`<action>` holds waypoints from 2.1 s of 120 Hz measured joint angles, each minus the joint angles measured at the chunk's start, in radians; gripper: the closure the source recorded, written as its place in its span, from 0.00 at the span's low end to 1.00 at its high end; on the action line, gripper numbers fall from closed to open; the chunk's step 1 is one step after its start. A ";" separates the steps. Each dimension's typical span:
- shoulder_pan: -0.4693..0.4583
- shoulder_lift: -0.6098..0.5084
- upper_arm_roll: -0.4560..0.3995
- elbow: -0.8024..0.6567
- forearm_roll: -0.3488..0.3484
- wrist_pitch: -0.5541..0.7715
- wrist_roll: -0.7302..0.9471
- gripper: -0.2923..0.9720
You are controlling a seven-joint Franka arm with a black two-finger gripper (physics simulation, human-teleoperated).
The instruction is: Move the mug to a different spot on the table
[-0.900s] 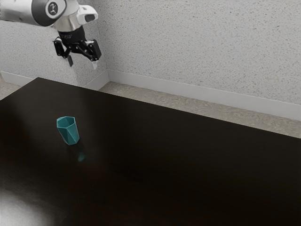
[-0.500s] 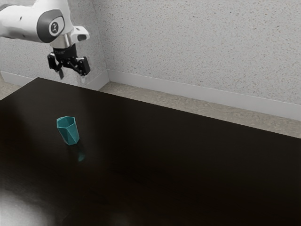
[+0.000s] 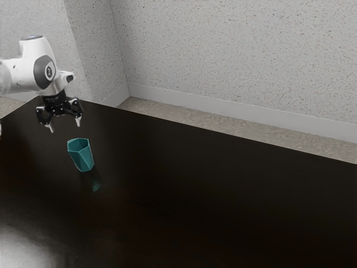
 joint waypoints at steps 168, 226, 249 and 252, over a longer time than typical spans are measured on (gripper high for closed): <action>0.083 0.245 -0.002 0.071 -0.306 0.119 -0.436 0.64; 0.119 0.145 -0.049 -0.004 -0.392 0.074 -0.467 0.74; 0.196 0.107 -0.129 -0.015 -0.444 -0.095 -0.472 0.78; 0.198 0.103 -0.130 -0.017 -0.446 -0.122 -0.473 0.79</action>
